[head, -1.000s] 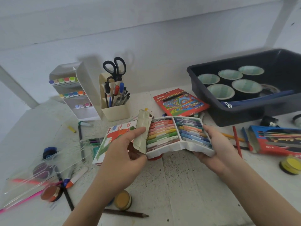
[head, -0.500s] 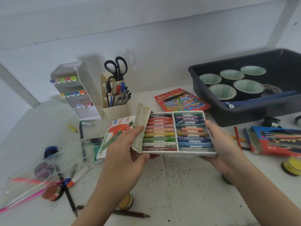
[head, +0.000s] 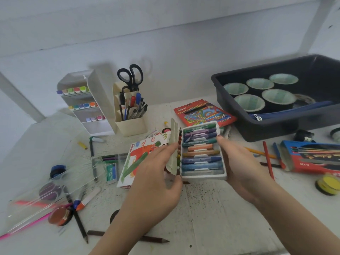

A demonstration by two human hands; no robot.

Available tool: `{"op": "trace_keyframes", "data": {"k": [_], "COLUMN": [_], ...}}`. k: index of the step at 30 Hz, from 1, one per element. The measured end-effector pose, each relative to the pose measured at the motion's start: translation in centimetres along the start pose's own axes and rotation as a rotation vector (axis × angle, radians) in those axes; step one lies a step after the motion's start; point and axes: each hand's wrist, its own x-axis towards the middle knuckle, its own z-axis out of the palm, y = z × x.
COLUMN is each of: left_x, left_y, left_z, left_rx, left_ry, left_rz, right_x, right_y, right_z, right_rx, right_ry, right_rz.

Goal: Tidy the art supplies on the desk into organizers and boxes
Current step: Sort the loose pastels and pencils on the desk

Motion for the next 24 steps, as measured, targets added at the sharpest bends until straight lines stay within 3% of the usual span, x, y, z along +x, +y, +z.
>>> {"op": "trace_keyframes", "data": {"k": [12, 24], "left_x": [0.1, 0.5], "left_y": [1.2, 2.1], "left_z": [1.3, 1.0], "left_rx": [-0.013, 0.038], "left_ry": [-0.048, -0.052], "left_rz": [0.049, 0.166], "right_x": [-0.7, 0.1], "right_y": [-0.7, -1.8], "right_z": [2.2, 3.8], "right_rx": [0.198, 0.069], "right_ry": [-0.275, -0.276], "right_rz": [0.147, 0.169]}}
